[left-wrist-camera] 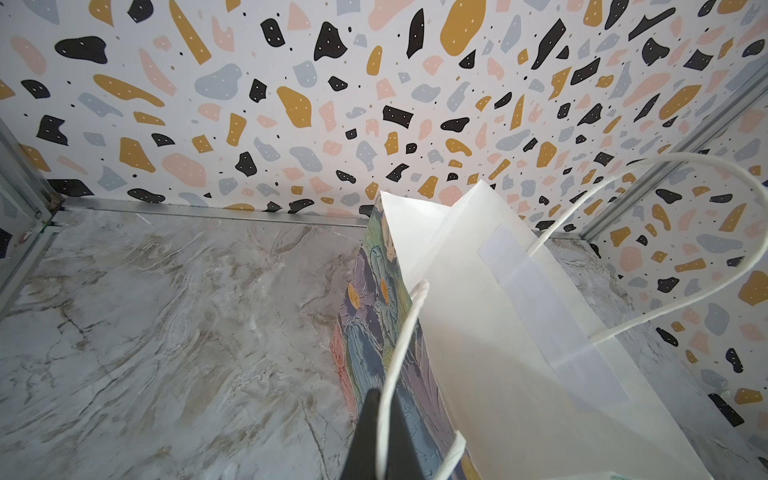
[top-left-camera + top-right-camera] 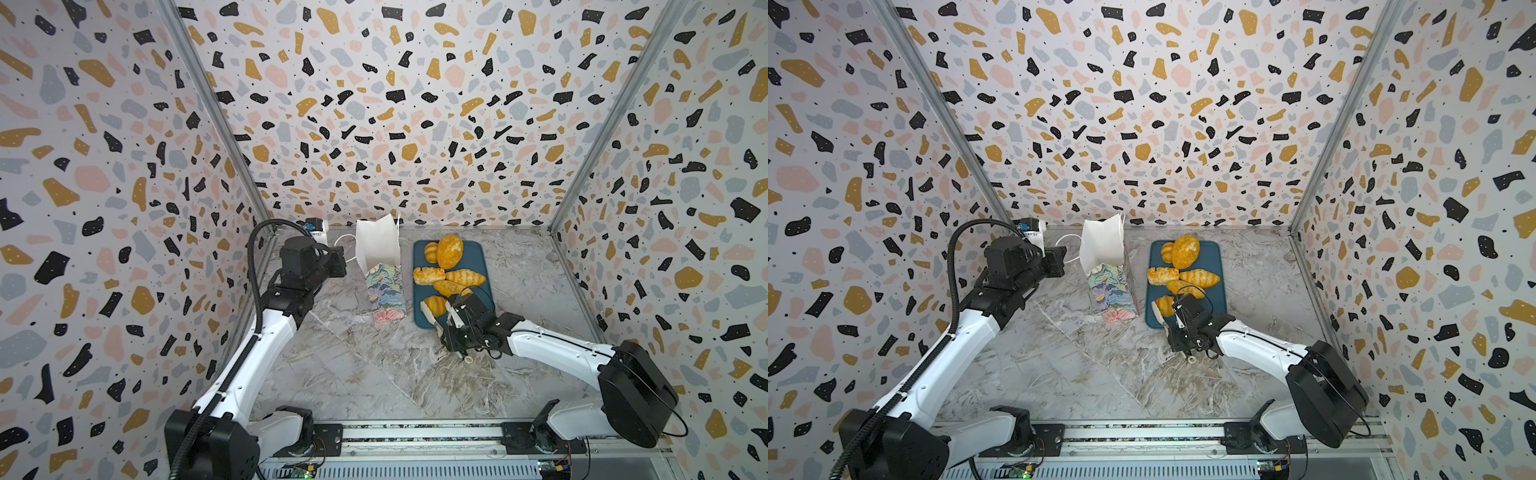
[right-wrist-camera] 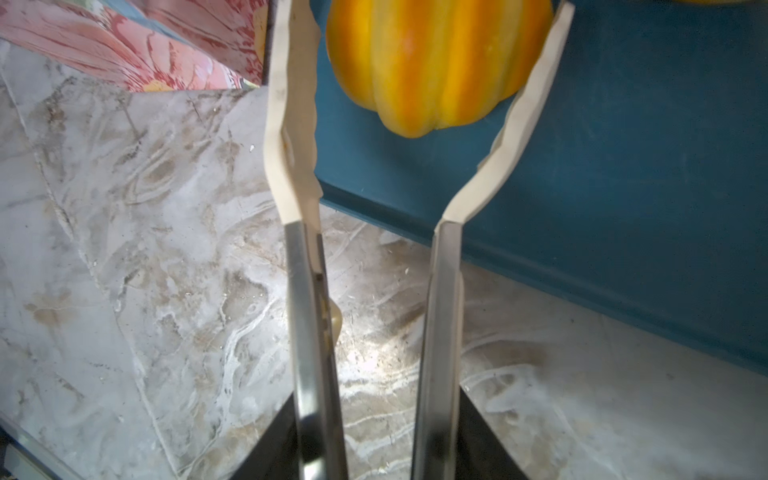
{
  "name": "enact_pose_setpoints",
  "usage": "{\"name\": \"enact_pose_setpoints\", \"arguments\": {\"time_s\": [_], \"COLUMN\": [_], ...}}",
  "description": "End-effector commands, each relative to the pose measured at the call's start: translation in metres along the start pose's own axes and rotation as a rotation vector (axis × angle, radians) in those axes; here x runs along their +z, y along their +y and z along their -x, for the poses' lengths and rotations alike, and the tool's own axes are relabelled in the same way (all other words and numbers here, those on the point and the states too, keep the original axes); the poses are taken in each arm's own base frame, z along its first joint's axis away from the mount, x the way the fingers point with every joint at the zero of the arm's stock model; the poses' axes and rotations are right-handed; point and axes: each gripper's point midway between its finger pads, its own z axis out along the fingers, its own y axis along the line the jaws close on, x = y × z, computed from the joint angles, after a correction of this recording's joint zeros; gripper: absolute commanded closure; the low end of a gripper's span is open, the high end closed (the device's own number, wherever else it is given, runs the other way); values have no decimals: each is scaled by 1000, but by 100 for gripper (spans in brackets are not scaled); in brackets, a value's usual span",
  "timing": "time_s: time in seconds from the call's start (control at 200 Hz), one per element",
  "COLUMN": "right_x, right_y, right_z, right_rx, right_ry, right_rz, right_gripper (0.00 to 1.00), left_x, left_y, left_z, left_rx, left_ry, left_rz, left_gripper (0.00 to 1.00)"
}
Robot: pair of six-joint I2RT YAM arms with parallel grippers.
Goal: Place the fake bread into the paper bag
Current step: 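Squeeze the tongs shut on the striped roll with the right gripper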
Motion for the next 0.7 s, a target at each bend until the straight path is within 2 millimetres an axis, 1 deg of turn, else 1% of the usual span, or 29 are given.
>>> {"name": "enact_pose_setpoints", "arguments": {"time_s": [0.0,0.2,0.27,0.441,0.591,0.696], "right_x": [-5,2,2,-3,-10,-14], "right_y": [8,8,8,11,14,16], "right_z": [20,20,21,26,29,32], "right_rx": [-29,-45,-48,-47,-38,-28], "right_ry": [-47,-11,-8,-21,-37,-49], "right_rz": [6,-14,-17,-9,5,14], "right_gripper": [51,51,53,60,64,64], "left_x": [-1,-1,-1,0,-2,-2], "left_y": [-1,0,0,0,-1,-1], "left_z": [10,10,10,9,11,11], "left_rx": [2,5,6,5,4,2], "left_ry": [-23,-24,-23,-21,-26,-30], "left_rz": [1,5,6,5,1,0], "left_gripper": [100,100,100,100,100,100]}}
